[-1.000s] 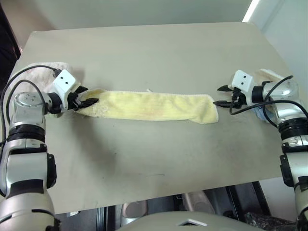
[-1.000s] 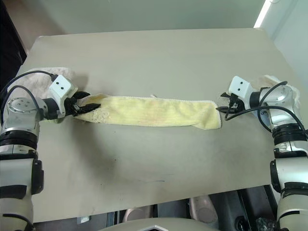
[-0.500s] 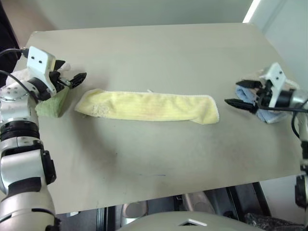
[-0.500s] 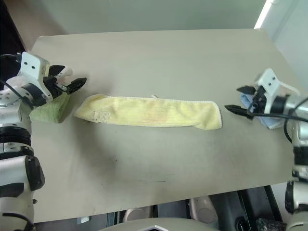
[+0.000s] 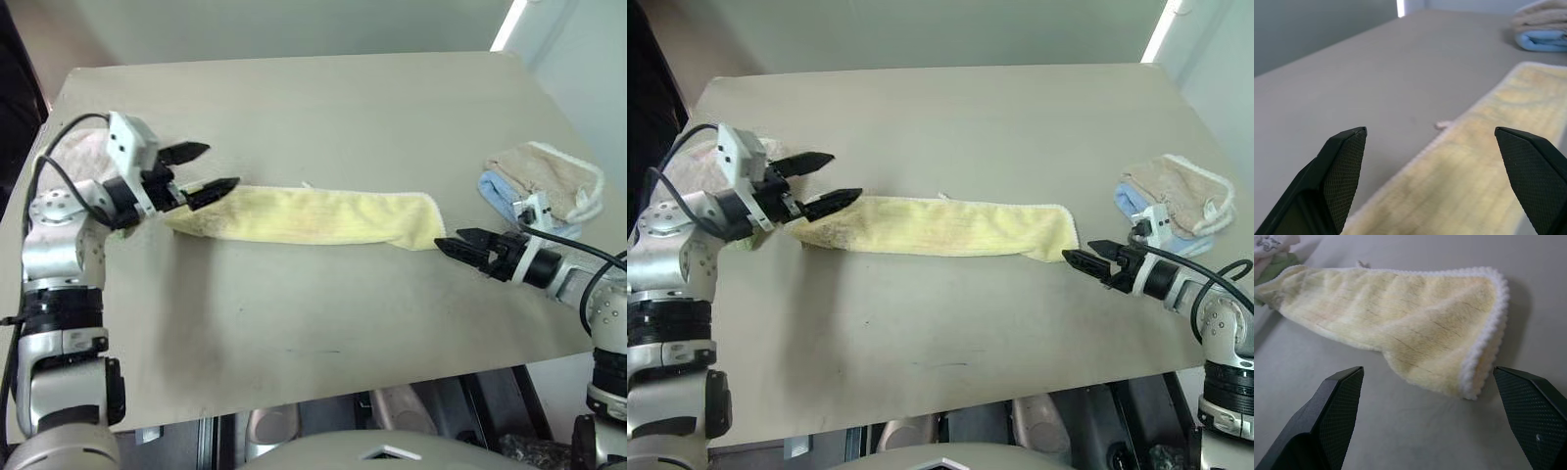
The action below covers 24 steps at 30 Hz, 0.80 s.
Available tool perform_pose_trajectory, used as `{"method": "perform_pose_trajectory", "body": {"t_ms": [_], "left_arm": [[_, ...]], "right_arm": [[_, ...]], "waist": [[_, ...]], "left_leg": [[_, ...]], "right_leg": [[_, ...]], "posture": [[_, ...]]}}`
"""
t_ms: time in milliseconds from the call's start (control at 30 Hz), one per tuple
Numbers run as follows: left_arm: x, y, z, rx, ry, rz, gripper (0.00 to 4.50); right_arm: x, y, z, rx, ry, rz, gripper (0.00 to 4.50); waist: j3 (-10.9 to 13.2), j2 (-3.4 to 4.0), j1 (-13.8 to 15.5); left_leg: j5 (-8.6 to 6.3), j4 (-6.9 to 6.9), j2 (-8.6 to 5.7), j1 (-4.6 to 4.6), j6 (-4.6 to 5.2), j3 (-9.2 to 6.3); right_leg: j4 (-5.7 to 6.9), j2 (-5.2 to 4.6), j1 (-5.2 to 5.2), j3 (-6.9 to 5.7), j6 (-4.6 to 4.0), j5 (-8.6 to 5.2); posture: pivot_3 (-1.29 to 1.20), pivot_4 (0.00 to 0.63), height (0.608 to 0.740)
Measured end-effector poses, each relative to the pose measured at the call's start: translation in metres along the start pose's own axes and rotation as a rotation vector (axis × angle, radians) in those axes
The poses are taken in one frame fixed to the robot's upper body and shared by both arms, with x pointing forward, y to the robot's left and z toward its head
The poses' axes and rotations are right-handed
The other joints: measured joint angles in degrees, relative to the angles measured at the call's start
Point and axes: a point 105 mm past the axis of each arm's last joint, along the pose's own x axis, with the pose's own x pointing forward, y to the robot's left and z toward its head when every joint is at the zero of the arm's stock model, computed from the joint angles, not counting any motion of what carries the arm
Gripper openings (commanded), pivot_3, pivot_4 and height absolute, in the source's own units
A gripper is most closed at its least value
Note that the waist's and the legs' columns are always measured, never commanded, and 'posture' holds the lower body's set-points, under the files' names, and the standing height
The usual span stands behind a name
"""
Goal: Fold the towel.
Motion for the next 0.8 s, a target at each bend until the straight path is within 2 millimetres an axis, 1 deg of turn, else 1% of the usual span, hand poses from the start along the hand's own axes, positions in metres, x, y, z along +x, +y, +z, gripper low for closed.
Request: {"method": "perform_pose_trajectory", "body": {"t_ms": [33, 100, 200, 267, 333, 367, 433, 700, 733, 800], "left_arm": [[0.001, -0.002, 0.000, 0.003, 0.003, -0.009, 4.50], [0.005, -0.013, 0.000, 0.013, 0.020, -0.067, 4.50], [0.010, -0.034, -0.010, 0.014, 0.066, -0.172, 4.50], [0.009, -0.039, -0.021, 0.008, 0.109, -0.196, 4.50], [0.009, -0.042, -0.027, 0.008, 0.132, -0.203, 4.50], [0.009, -0.042, -0.028, 0.011, 0.137, -0.202, 4.50], [0.009, -0.041, -0.028, 0.014, 0.139, -0.201, 4.50], [0.009, -0.041, -0.030, 0.032, 0.150, -0.201, 4.50], [0.008, -0.042, -0.032, 0.038, 0.161, -0.201, 4.50], [0.007, -0.043, -0.044, 0.055, 0.207, -0.203, 4.50]], "right_arm": [[0.001, -0.001, -0.001, 0.003, 0.002, -0.002, 4.48], [0.006, -0.004, -0.002, 0.008, 0.003, -0.014, 4.48], [0.017, -0.006, -0.007, 0.016, 0.015, -0.015, 4.48], [0.020, -0.008, -0.010, 0.017, 0.024, -0.017, 4.48], [0.022, -0.011, -0.012, 0.018, 0.027, -0.023, 4.48], [0.022, -0.011, -0.012, 0.018, 0.024, -0.023, 4.31], [0.023, -0.011, -0.011, 0.013, 0.019, -0.023, 3.91], [0.023, -0.012, -0.010, 0.012, 0.013, -0.024, 1.22], [0.023, -0.012, -0.010, 0.012, 0.013, -0.024, 0.87], [0.023, -0.012, -0.009, 0.012, 0.012, -0.023, 0.18]], "waist": [[0.0, 0.00, 0.0], [0.0, 0.00, 0.0], [0.0, 0.00, 0.0], [0.0, 0.00, 0.0], [0.0, 0.00, 0.0], [0.0, 0.00, 0.0], [0.0, 0.01, 0.0], [0.0, 0.00, 0.0], [0.0, 0.01, 0.0], [0.0, 0.01, 0.0]], "left_leg": [[0.00, -0.02, 0.01, 0.00, 0.00, 0.00], [-0.02, -0.05, 0.03, 0.00, 0.02, 0.00], [-0.03, -0.11, 0.08, 0.00, 0.04, 0.00], [-0.04, -0.16, 0.13, -0.01, 0.06, 0.00], [-0.04, -0.17, 0.16, -0.03, 0.06, -0.04], [-0.04, -0.17, 0.19, -0.03, 0.06, -0.04], [-0.04, -0.17, 0.20, -0.03, 0.06, -0.05], [-0.05, -0.18, 0.24, -0.03, 0.06, -0.07], [-0.05, -0.18, 0.25, -0.03, 0.06, -0.07], [-0.05, -0.19, 0.25, -0.03, 0.06, -0.07]], "right_leg": [[0.00, 0.01, -0.01, 0.00, -0.02, -0.01], [0.00, 0.00, -0.03, 0.01, -0.03, -0.02], [0.00, -0.01, -0.10, 0.01, -0.05, -0.04], [0.00, 0.00, -0.15, 0.01, -0.07, -0.05], [0.00, 0.00, -0.15, 0.01, -0.09, -0.06], [0.00, 0.00, -0.15, 0.01, -0.09, -0.06], [0.00, -0.02, -0.14, 0.01, -0.09, -0.06], [-0.01, -0.04, -0.13, 0.01, -0.09, -0.06], [-0.01, -0.04, -0.13, 0.02, -0.09, -0.07], [-0.01, -0.04, -0.14, 0.02, -0.10, -0.07]], "posture": [[0.00, 0.150, 0.740], [0.00, 0.150, 0.740], [0.00, 0.150, 0.740], [0.00, 0.150, 0.740], [0.00, 0.150, 0.740], [0.00, 0.150, 0.740], [0.00, 0.150, 0.740], [0.00, 0.150, 0.740], [0.00, 0.150, 0.740], [0.00, 0.150, 0.740]]}}
